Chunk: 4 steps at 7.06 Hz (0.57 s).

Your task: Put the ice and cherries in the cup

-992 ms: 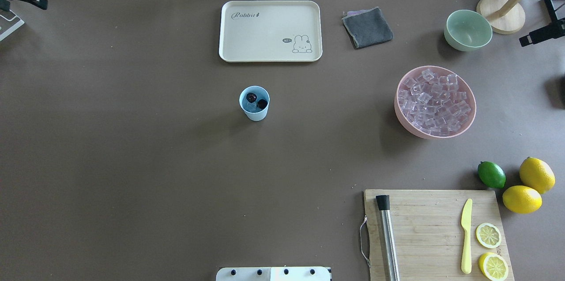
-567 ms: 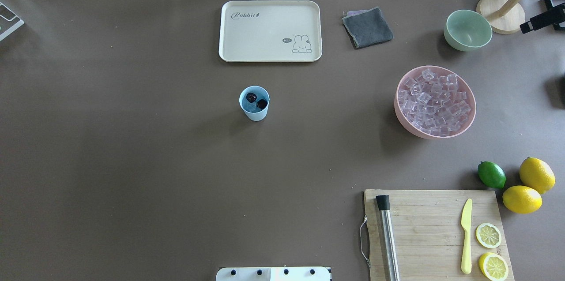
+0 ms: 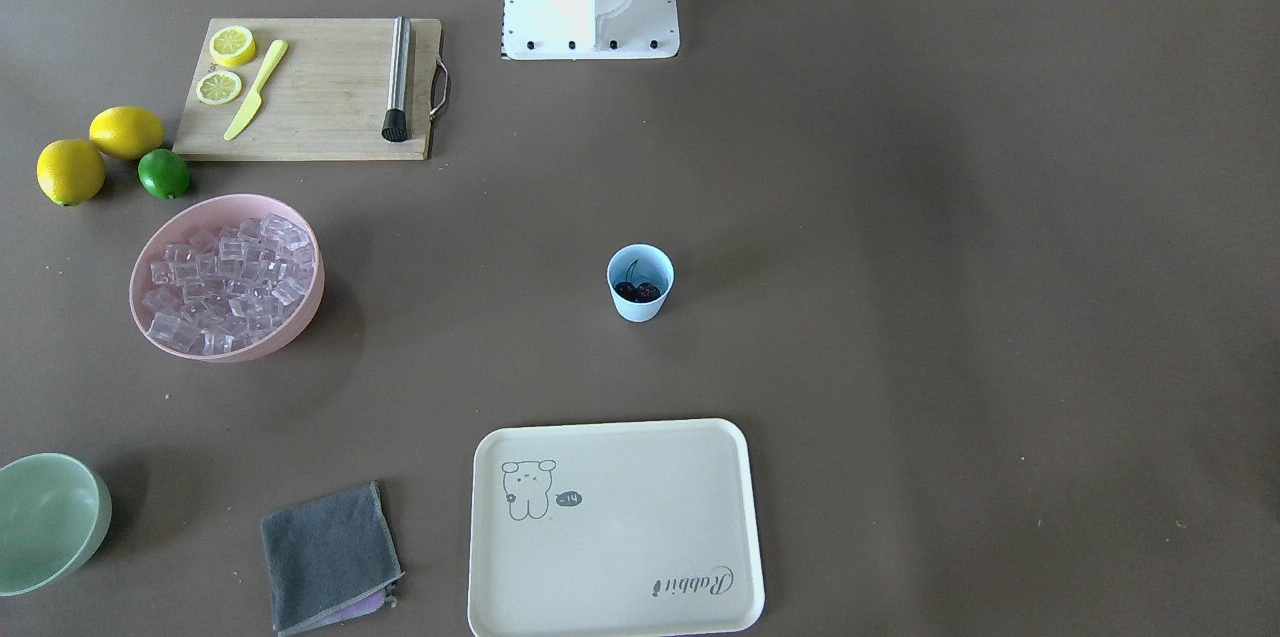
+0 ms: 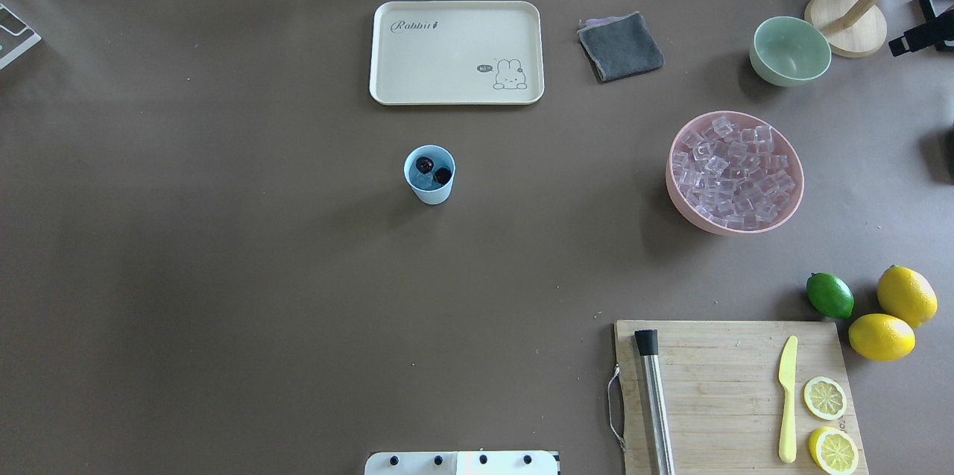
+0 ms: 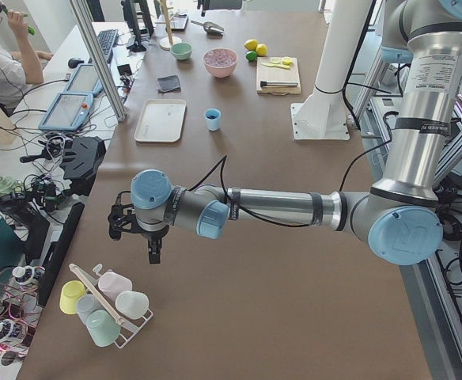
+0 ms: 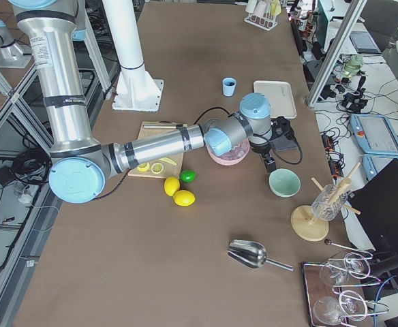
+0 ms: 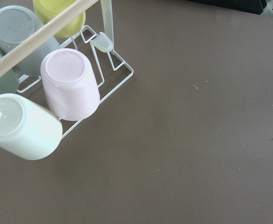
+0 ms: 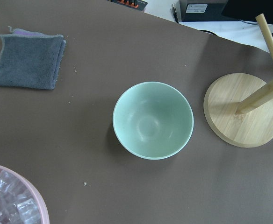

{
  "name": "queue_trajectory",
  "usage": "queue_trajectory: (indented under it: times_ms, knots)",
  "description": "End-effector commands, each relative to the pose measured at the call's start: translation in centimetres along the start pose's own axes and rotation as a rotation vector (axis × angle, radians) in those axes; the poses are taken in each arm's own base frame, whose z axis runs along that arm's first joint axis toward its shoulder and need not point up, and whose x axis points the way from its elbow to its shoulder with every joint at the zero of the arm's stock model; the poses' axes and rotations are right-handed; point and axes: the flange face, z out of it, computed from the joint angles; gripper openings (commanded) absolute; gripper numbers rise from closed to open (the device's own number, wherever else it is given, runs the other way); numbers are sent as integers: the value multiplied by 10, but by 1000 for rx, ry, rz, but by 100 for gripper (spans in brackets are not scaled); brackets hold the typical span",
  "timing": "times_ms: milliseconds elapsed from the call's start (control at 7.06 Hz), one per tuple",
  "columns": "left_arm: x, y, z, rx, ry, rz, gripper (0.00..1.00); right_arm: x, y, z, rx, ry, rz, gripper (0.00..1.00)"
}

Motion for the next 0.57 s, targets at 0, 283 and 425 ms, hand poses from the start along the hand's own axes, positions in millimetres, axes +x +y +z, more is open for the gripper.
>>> queue_trajectory:
  times_ms: [0, 283, 425]
  knots:
    - [-7, 8, 0, 2, -4, 7, 98, 0, 1, 1, -2, 3, 0, 100]
    - [-13, 9, 10, -22, -13, -11, 98, 2, 3, 2, -6, 3, 3, 100]
    - [-10, -6, 14, -53, -24, -45, 98, 1, 1, 1, -2, 3, 1, 100]
